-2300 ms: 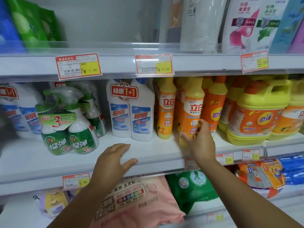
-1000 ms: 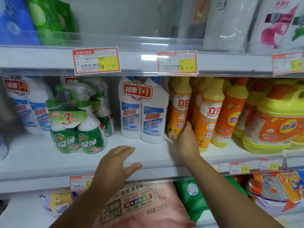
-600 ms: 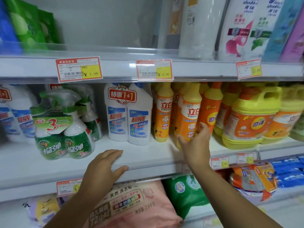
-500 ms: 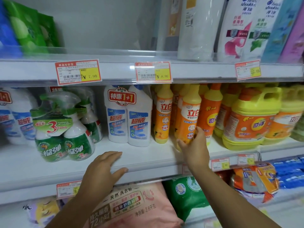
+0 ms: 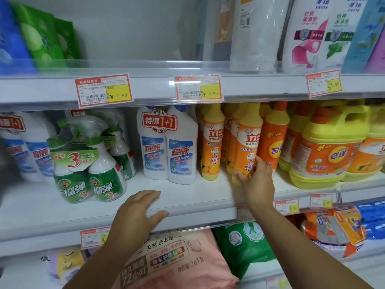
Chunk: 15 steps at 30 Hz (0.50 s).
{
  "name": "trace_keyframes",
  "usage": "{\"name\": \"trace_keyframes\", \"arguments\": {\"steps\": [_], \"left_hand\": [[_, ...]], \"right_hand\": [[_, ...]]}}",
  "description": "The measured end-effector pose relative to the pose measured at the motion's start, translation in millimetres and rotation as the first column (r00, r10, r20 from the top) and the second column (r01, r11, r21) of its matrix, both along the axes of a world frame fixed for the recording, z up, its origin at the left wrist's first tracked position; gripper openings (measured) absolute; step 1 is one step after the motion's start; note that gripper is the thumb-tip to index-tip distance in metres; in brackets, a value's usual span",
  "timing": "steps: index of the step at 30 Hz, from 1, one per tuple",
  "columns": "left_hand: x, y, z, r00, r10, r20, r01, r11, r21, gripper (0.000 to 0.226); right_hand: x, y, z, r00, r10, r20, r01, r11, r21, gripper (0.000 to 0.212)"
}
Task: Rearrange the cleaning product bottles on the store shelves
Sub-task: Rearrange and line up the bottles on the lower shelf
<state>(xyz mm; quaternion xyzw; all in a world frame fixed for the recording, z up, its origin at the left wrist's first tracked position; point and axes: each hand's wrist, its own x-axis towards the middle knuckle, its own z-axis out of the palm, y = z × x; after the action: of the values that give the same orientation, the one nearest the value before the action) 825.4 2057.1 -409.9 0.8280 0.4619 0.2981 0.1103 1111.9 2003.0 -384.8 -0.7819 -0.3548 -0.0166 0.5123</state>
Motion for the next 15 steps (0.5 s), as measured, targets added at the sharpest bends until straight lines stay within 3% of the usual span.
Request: {"name": "trace_keyframes", "arguments": {"steps": [5, 8, 12, 15], "left_hand": [[-2.0, 0.2, 0.4, 1.000, -0.018, 0.006, 0.018, 1.000, 0.010, 0.054], [-4.5, -2.0, 1.6, 1.000, -0.025, 0.012, 0.025, 1.000, 0.016, 0.051], [-19.7, -8.1, 6.8, 0.998, -0.012, 0.063, 0.011, 1.000, 0.023, 0.048], [-44.5, -11.4, 12.2, 0.997, 0.025, 0.067, -0.027, 0.999, 0.022, 0.050]], "right_hand": [[-5.4, -5.0, -0.9, 0.999, -0.039, -0.009, 0.039, 0.999, 0.018, 0.075], [-21.1, -12.6, 2.5, 0.990, -0.119, 0.071, 0.110, 0.987, 0.119, 0.064], [-58.1, -9.3, 13.4, 0.981, 0.033, 0.191, -0.082, 0.963, 0.255, 0.039], [-95.9, 1.8, 17.7, 0.958, 0.169, 0.232, -0.232, 0.931, 0.280, 0.031]]}}
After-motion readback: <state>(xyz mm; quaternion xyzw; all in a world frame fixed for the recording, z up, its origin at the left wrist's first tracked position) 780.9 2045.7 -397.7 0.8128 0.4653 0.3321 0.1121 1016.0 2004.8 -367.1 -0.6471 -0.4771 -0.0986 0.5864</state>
